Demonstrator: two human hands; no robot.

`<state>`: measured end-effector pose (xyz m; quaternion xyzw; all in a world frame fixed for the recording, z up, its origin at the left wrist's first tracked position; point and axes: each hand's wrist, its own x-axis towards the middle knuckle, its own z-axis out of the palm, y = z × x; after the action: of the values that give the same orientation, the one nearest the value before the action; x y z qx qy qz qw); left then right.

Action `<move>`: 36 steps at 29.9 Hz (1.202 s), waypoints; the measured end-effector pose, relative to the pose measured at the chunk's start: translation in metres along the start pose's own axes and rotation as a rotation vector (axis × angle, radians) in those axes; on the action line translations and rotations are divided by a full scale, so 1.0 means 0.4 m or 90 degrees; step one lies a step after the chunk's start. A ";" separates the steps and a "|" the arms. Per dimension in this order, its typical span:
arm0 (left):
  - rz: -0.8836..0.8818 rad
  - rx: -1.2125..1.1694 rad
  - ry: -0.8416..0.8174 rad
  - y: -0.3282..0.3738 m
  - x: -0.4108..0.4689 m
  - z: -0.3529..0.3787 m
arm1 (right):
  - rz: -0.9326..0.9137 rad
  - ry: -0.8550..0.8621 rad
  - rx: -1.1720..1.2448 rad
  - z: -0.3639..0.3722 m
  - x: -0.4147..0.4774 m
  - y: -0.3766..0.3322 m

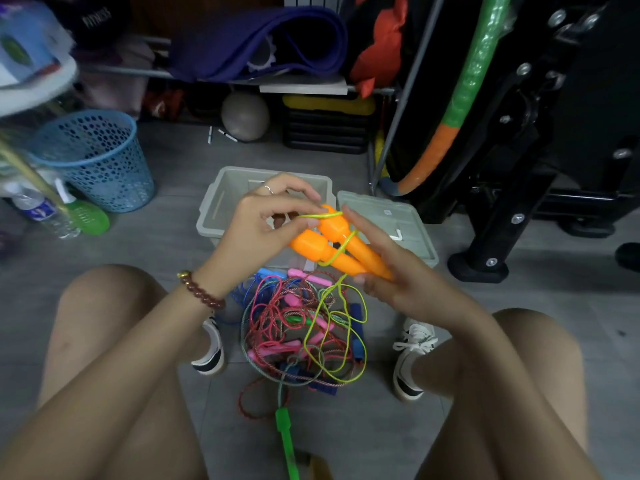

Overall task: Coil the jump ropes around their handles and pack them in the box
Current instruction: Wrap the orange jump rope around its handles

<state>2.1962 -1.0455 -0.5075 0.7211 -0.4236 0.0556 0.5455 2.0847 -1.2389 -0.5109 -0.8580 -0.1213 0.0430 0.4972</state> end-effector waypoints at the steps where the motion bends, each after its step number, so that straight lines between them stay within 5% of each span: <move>1: -0.001 -0.011 -0.028 0.001 0.001 -0.003 | 0.000 0.000 0.003 0.000 0.000 0.001; 13: -0.054 -0.087 -0.111 -0.003 -0.002 0.004 | 0.045 0.001 0.163 0.038 0.010 -0.002; 18: -0.252 -0.387 0.051 -0.030 0.005 0.033 | 0.036 0.029 0.381 0.026 0.015 -0.026; 22: -0.415 -0.497 -0.096 -0.035 -0.025 0.097 | 0.035 0.075 0.520 0.014 0.019 -0.033; 26: -0.431 -0.300 -0.215 -0.021 -0.051 0.121 | 0.067 0.109 0.483 -0.029 0.006 -0.027; 31: -0.266 0.117 -0.245 -0.042 -0.049 0.079 | 0.170 0.231 0.232 -0.013 0.008 0.001; 36: -0.256 0.133 -0.225 -0.025 -0.050 0.077 | 0.199 0.316 0.062 -0.007 0.016 0.054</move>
<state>2.1783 -1.0598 -0.5380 0.8415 -0.3527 -0.1368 0.3857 2.0952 -1.2501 -0.5279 -0.8257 0.1397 -0.0862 0.5397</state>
